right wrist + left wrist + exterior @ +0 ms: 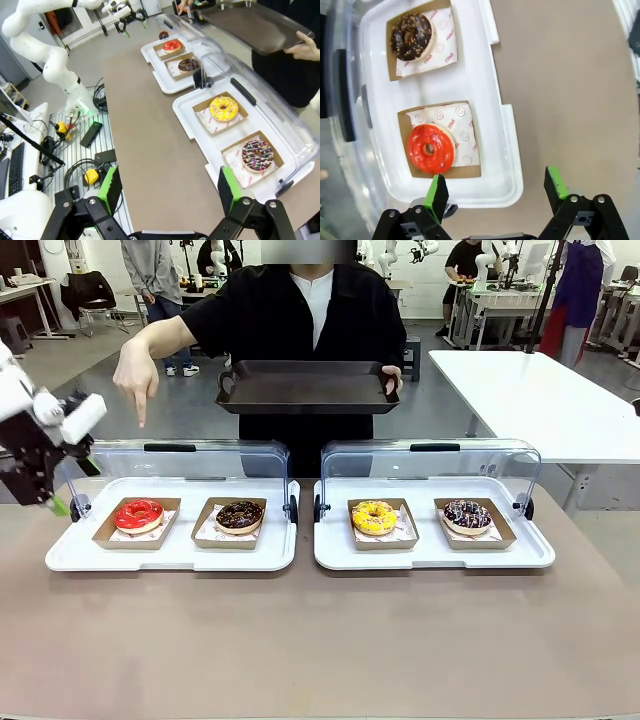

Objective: Provide the desired donut to the person.
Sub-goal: Pick up and lift the Paper togo box containing the Donut pointed at by the person.

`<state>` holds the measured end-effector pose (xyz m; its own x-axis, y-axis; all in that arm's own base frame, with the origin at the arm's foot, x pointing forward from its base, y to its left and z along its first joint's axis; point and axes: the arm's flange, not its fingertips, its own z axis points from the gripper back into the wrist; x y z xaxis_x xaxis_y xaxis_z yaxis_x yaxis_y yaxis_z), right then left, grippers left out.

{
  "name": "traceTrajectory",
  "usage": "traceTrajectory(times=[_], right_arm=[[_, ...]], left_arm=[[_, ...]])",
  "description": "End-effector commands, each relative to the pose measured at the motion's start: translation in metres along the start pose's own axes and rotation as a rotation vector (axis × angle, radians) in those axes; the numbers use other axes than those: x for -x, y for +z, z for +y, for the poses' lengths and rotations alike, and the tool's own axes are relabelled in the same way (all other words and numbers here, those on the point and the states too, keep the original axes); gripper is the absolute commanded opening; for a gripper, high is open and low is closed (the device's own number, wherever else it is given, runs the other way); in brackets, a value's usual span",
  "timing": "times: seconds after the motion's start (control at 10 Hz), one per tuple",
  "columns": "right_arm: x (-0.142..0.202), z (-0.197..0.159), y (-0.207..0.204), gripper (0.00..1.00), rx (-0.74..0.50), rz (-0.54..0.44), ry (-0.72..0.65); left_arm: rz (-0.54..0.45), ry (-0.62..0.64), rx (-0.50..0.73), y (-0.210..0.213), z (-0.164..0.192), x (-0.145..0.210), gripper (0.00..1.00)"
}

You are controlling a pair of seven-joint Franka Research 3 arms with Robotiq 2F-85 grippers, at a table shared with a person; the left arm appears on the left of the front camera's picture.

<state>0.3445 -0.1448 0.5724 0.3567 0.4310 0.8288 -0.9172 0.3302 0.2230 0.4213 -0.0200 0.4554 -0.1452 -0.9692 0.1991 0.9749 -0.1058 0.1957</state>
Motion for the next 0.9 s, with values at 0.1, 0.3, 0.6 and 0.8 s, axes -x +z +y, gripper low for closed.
traceTrajectory(times=[0.1,0.3,0.6,0.8], right_arm=[[-0.001,-0.002,-0.001,1.0,-0.008,-0.026,0.012],[-0.001,-0.002,-0.001,1.0,-0.008,-0.026,0.012],[-0.001,-0.002,-0.001,1.0,-0.008,-0.026,0.012],[-0.001,-0.002,-0.001,1.0,-0.008,-0.026,0.012]], left_arm=[[0.05,0.0,0.006,-0.033,-0.009,-0.003,1.0],[0.061,0.007,0.05,-0.047,0.004,-0.003,1.0],[0.04,-0.009,0.031,-0.046,-0.01,-0.004,1.0],[0.04,-0.009,0.031,-0.046,-0.01,-0.004,1.0]])
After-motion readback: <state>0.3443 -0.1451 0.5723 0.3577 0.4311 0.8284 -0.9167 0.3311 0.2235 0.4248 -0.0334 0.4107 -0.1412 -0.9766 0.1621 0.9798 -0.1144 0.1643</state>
